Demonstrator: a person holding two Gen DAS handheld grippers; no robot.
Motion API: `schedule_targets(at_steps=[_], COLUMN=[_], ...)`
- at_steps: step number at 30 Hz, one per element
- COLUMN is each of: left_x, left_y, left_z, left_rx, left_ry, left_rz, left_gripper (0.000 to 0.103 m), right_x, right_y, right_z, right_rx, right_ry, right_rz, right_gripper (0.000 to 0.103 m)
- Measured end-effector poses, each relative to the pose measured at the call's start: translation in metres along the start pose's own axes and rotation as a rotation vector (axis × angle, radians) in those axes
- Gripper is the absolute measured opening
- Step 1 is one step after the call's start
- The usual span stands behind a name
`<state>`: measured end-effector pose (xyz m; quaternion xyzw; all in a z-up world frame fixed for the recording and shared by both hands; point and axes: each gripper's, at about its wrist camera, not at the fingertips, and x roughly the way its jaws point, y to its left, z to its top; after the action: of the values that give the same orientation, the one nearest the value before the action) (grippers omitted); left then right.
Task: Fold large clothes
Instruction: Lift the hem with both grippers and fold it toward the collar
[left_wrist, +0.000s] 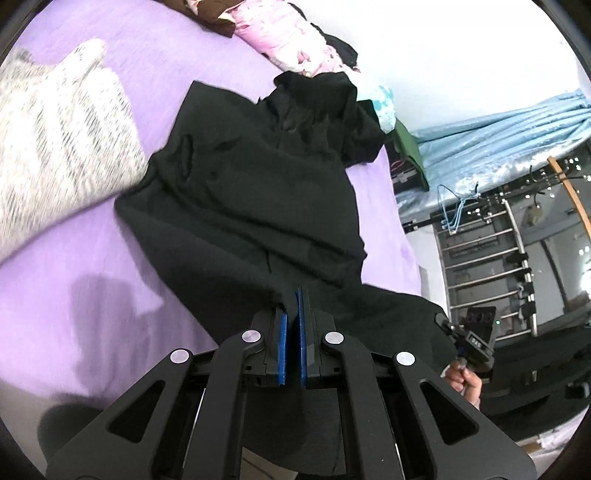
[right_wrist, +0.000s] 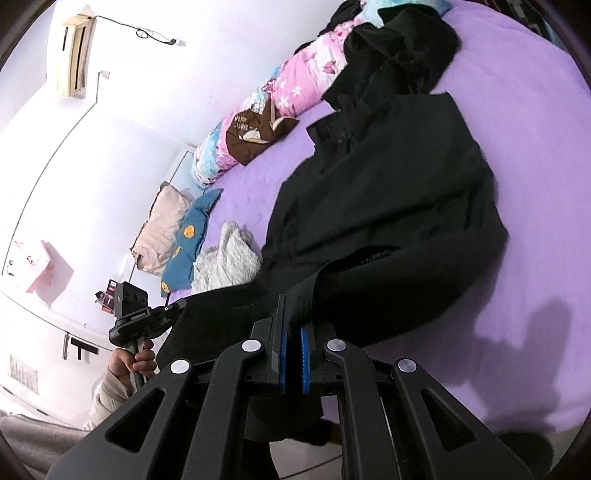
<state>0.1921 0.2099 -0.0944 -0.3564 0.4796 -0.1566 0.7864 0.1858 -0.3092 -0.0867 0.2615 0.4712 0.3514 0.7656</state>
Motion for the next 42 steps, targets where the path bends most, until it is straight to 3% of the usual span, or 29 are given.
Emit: schedule_targets(at_steps=[9,19,35,42], left_x=[0.020,0.054,0.122,0.170], left_y=[-0.007,0.007,0.065,0.095], left_z=[0.072,0.147,0.241,0.276], left_rx=[0.012,-0.004,-0.073,-0.074], left_ry=[-0.040,-0.073,-0.100,-0.060], left_rz=[0.037,0.070,0.167,0.232], left_gripper=[0.004,0.004,0.004,0.004], right_x=[0.016,0.052,0.127,0.178], right_y=[-0.006,-0.023,-0.076,-0.112], right_z=[0.073,0.145,0.246,0.282], right_rx=[0.010,0.011,0.047,0.101], right_ry=[-0.034,-0.056,-0.049,-0.004], right_rz=[0.020,-0.021,-0.136,-0.191], right_gripper=[0.005,0.005,0.005,0.005])
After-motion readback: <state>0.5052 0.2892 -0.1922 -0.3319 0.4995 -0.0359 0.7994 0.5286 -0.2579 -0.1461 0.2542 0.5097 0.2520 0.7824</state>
